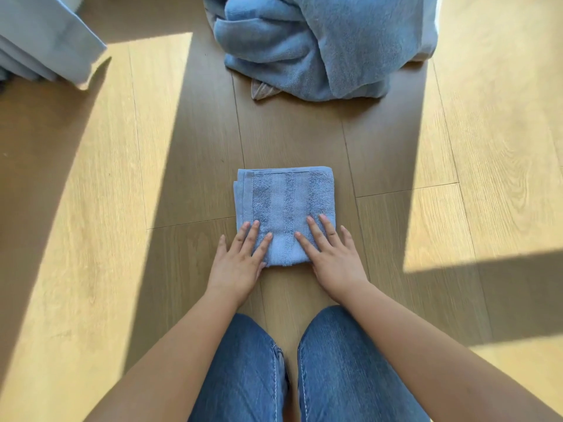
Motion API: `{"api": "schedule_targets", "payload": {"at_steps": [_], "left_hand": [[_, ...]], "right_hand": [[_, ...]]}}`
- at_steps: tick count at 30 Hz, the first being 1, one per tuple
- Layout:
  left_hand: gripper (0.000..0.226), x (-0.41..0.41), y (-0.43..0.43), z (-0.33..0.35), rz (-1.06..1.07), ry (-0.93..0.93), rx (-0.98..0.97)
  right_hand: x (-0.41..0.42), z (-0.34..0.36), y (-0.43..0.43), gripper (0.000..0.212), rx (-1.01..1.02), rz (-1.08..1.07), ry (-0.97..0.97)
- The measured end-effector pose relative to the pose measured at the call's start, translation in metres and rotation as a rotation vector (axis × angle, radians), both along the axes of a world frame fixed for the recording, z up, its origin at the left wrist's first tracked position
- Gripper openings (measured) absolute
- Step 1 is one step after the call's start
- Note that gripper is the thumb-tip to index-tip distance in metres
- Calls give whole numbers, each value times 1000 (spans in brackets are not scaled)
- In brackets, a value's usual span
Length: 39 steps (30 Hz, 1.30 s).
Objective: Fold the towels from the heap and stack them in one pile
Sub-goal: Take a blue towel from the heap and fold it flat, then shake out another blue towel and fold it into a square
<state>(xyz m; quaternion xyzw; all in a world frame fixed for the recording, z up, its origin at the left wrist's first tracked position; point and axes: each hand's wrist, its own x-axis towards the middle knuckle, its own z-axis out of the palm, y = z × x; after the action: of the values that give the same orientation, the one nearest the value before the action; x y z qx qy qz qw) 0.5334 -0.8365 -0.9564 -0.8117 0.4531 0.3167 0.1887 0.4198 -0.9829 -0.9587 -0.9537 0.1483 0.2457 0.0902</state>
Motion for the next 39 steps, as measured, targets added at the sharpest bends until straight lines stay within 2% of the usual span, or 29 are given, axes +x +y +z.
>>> {"api": "schedule_targets", "payload": {"at_steps": [4,12,15,16,19,23,26,27,28,31,32,35,39], "left_hand": [[57,1,-19,4,32,15,13],[56,-12,-114,-2,-49,29,-49],[55,-25,-159,-6,-138,40,-85],[55,-30,-173,-8,-168,47,-94],[55,-44,-213,-12,-241,73,-102],[54,-49,-263,-13,-347,59,-83],[53,-41,-297,-12,-403,25,-88],[53,-37,-308,-11,-418,10,-97],[52,-34,-321,-11,-430,-6,-105],[52,-24,-358,-10,-456,-60,-133],[51,-21,-368,-9,-461,-72,-143],[51,-15,-385,-9,-444,-76,-168],[50,-13,-386,-3,-406,29,-187]], "right_hand": [[-7,2,-18,59,85,-61,94],[-32,5,-82,59,9,-304,123],[-52,1,-110,62,-60,-429,25],[-60,-4,-120,61,-79,-481,-17],[-80,-11,-143,44,-78,-559,80],[-90,-17,-178,57,-79,-631,104],[-83,-15,-209,86,-157,-595,178],[-80,-13,-220,91,-114,-584,213],[-78,-11,-231,90,-88,-603,207],[-67,-8,-263,57,-118,-628,170],[-63,-6,-273,54,-106,-634,172],[-55,-4,-294,55,-64,-659,189],[-56,2,-292,61,-38,-694,204]]}}
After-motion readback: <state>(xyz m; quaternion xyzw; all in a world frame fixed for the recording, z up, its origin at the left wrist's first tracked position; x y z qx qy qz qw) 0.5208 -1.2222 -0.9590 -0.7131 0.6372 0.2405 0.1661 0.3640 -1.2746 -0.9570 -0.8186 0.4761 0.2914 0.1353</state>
